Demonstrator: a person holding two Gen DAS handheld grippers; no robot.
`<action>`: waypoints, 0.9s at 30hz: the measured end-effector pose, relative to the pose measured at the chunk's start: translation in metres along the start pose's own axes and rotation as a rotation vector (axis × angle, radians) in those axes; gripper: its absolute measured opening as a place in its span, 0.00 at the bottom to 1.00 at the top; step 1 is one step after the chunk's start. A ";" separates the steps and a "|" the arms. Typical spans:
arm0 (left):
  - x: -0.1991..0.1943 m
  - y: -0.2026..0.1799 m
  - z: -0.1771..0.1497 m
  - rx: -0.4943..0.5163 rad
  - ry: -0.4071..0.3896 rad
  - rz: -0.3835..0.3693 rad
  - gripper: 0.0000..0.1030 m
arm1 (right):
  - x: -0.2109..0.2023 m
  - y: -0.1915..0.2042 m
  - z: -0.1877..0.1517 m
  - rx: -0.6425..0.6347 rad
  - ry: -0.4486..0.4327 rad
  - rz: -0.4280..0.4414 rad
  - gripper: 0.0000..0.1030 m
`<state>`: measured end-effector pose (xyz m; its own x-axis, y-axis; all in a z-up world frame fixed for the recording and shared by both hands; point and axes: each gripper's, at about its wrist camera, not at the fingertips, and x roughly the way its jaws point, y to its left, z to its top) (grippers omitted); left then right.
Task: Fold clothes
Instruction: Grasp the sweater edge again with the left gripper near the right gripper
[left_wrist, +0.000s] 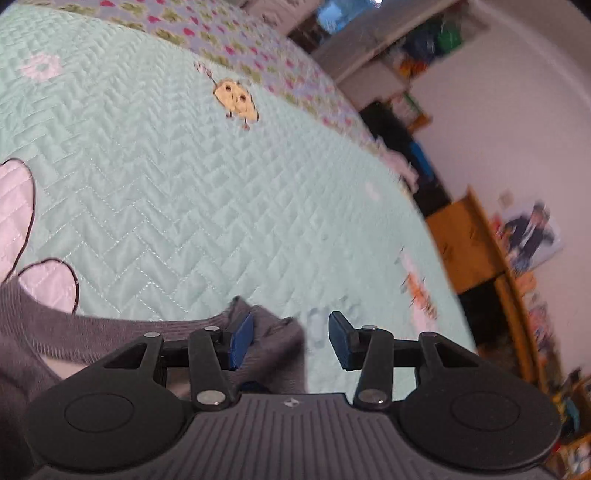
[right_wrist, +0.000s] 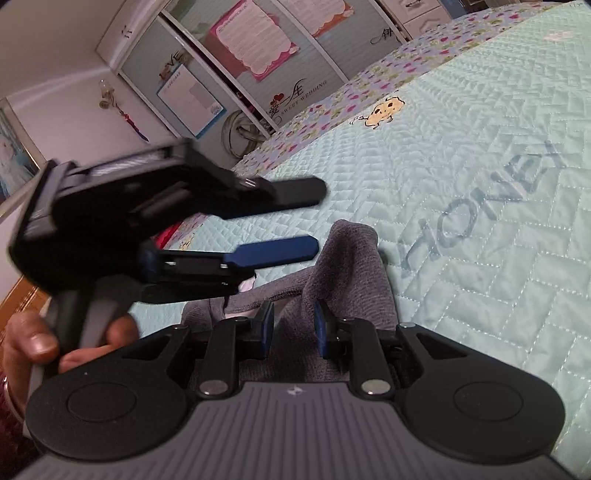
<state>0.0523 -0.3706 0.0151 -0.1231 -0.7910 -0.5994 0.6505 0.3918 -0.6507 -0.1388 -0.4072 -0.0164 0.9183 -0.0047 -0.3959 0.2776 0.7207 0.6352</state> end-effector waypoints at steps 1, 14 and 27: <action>0.004 0.000 0.003 0.029 0.037 -0.007 0.46 | 0.000 0.001 0.000 -0.003 0.000 -0.001 0.23; 0.057 0.001 0.036 0.181 0.390 -0.121 0.50 | 0.001 -0.001 -0.003 0.018 -0.002 0.016 0.24; 0.064 0.048 0.029 -0.117 0.221 -0.172 0.14 | 0.000 0.005 -0.005 0.003 -0.011 -0.005 0.25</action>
<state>0.0981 -0.4157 -0.0409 -0.3923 -0.7340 -0.5543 0.5170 0.3225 -0.7929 -0.1389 -0.4008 -0.0165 0.9198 -0.0158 -0.3921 0.2832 0.7185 0.6353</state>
